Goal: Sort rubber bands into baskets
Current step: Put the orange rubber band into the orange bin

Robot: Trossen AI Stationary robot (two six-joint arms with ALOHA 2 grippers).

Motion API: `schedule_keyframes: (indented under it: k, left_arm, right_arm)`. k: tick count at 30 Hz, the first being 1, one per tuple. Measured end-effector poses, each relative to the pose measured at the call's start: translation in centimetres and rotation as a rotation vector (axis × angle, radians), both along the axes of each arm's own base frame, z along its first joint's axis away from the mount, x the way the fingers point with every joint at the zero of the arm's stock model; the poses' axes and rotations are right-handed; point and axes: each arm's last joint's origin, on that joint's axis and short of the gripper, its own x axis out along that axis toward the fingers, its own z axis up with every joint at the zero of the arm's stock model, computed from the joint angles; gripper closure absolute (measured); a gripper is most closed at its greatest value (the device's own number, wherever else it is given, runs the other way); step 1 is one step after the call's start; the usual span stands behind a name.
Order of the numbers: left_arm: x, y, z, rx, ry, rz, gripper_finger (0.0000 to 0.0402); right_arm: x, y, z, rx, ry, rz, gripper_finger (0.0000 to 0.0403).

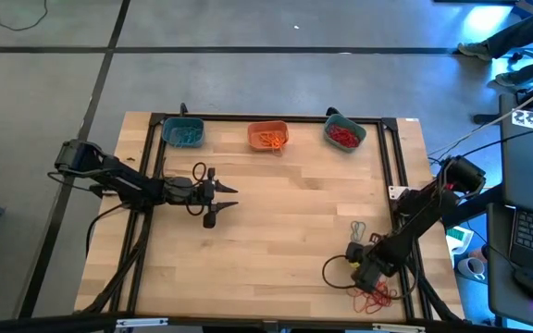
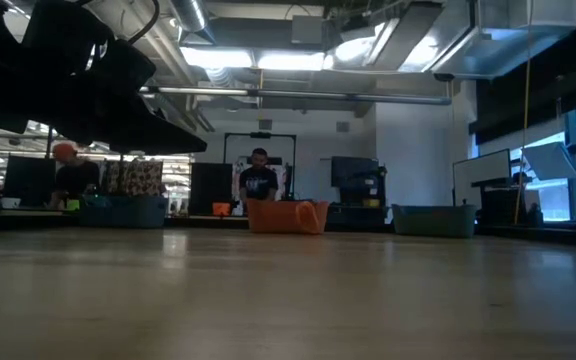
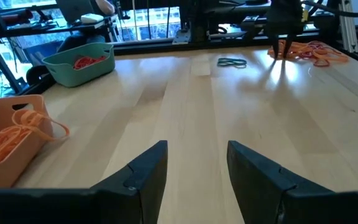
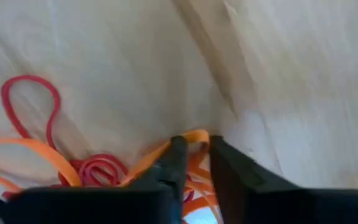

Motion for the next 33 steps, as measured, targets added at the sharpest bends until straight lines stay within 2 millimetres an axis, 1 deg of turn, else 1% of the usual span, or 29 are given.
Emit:
schedule_keyframes:
  k: [2, 4, 8, 10, 13, 15, 18, 24, 33]
  left_arm:
    - [0.0, 0.0, 0.0, 0.000, 0.000, 0.000, 0.0237]
    - [0.0, 0.0, 0.0, 0.000, 0.000, 0.000, 0.0237]
    - [0.0, 0.0, 0.0, 0.003, -0.002, 0.000, 0.0237]
    - [0.0, 0.0, 0.0, 0.004, -0.003, 0.000, 0.0237]
    - [0.0, 0.0, 0.0, 0.004, -0.002, -0.001, 0.0237]
    - [0.0, 0.0, 0.0, 0.004, 0.000, -0.001, 0.0237]
    - [0.0, 0.0, 0.0, 0.004, -0.001, -0.001, 0.0237]
    - [0.0, 0.0, 0.0, 0.003, -0.002, -0.001, 0.0237]
    - [0.0, 0.0, 0.0, -0.013, -0.007, 0.003, 0.0237]
  right_arm:
    - [0.0, 0.1, 0.0, 0.010, -0.004, 0.017, 0.0374]
    - [0.2, 0.1, 0.0, 0.030, -0.004, 0.042, 0.0394]
    - [1.0, -0.3, 1.0, 0.063, 0.008, 0.034, 0.0387]
    - [1.5, -0.7, 2.0, 0.076, -0.015, 0.041, 0.0394]
    - [2.9, -1.2, 3.9, 0.117, -0.110, 0.046, 0.0399]
    - [3.5, -2.1, 4.6, 0.108, -0.145, 0.037, 0.0395]
    - [4.6, -3.3, 5.9, 0.091, -0.246, 0.035, 0.0397]
    - [6.5, -5.5, 6.4, -0.045, -0.396, 0.099, 0.0397]
    - [9.2, -9.6, 6.8, -0.345, -0.552, 0.124, 0.0396]
